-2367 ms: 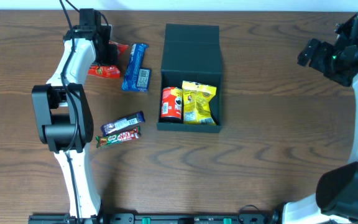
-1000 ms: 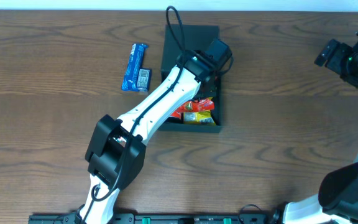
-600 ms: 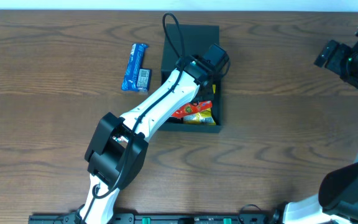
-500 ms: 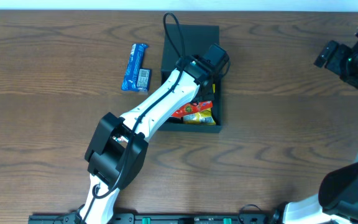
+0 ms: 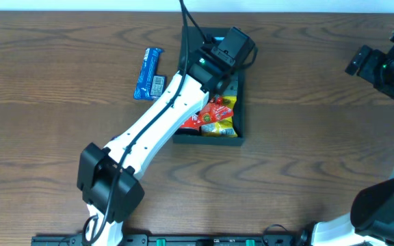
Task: Pack container
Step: 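Push the red bag down into the box with the left gripper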
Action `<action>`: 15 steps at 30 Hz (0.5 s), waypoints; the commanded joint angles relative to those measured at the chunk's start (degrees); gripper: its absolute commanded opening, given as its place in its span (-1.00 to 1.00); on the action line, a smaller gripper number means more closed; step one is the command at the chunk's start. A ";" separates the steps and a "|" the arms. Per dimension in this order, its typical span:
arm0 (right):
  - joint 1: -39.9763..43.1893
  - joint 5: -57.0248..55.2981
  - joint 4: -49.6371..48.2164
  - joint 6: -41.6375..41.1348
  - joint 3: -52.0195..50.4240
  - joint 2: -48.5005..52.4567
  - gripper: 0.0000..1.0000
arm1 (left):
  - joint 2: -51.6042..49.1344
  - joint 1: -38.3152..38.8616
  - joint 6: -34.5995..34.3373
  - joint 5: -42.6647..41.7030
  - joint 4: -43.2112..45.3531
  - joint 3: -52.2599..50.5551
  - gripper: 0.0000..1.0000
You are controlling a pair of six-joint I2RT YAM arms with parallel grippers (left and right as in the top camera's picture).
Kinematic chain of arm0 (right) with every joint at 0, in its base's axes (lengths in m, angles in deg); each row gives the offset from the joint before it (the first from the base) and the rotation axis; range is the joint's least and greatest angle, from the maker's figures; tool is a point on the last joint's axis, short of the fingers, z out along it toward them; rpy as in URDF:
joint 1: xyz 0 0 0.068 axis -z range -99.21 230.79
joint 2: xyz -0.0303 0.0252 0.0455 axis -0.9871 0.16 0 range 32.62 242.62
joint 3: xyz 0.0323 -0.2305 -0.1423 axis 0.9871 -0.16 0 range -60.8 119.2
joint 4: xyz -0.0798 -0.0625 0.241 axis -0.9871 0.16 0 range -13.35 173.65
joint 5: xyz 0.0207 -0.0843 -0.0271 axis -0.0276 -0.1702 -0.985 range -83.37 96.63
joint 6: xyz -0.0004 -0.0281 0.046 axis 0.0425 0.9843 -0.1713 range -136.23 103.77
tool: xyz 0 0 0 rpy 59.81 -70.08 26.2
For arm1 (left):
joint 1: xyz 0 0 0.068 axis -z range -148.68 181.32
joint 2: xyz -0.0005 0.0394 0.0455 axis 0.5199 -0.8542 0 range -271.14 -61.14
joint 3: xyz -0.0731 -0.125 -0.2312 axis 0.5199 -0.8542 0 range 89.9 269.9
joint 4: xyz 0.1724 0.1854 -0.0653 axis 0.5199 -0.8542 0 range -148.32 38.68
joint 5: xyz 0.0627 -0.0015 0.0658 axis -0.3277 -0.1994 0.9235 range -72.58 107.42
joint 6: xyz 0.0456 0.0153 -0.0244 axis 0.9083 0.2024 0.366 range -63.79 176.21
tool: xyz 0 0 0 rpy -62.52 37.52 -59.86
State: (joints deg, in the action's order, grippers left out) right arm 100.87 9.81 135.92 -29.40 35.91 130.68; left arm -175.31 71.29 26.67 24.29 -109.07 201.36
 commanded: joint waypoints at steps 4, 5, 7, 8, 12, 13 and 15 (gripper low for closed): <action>0.37 0.09 0.09 0.61 0.35 -0.92 0.99 | -7.54 -0.17 2.16 1.27 -0.72 -2.29 -0.88; 0.37 0.09 0.09 0.61 0.35 -0.92 0.98 | -8.41 -0.17 2.14 1.20 -0.39 -2.93 -0.88; 0.37 0.07 0.09 0.63 0.35 -0.94 0.99 | -9.90 -0.20 2.34 1.03 -0.07 -3.52 -0.88; 0.37 0.07 0.04 0.63 0.35 -0.92 0.98 | -10.86 -0.20 2.58 0.98 -0.07 -3.52 -0.88; 0.37 0.07 -0.50 0.61 0.35 -0.92 0.99 | -13.64 -0.22 3.13 -0.92 -0.07 -3.52 -0.89; 0.37 0.07 -0.63 0.61 0.35 -0.92 0.99 | -14.05 -0.22 3.78 -2.45 0.02 -3.52 -0.88; 0.37 0.07 -0.96 0.61 0.35 -0.92 0.99 | -15.08 -0.24 4.26 -4.83 0.15 -3.52 -0.88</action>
State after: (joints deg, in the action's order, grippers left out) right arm 100.87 9.81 135.31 -29.40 35.91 130.68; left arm -187.97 71.18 29.27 23.02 -108.51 198.15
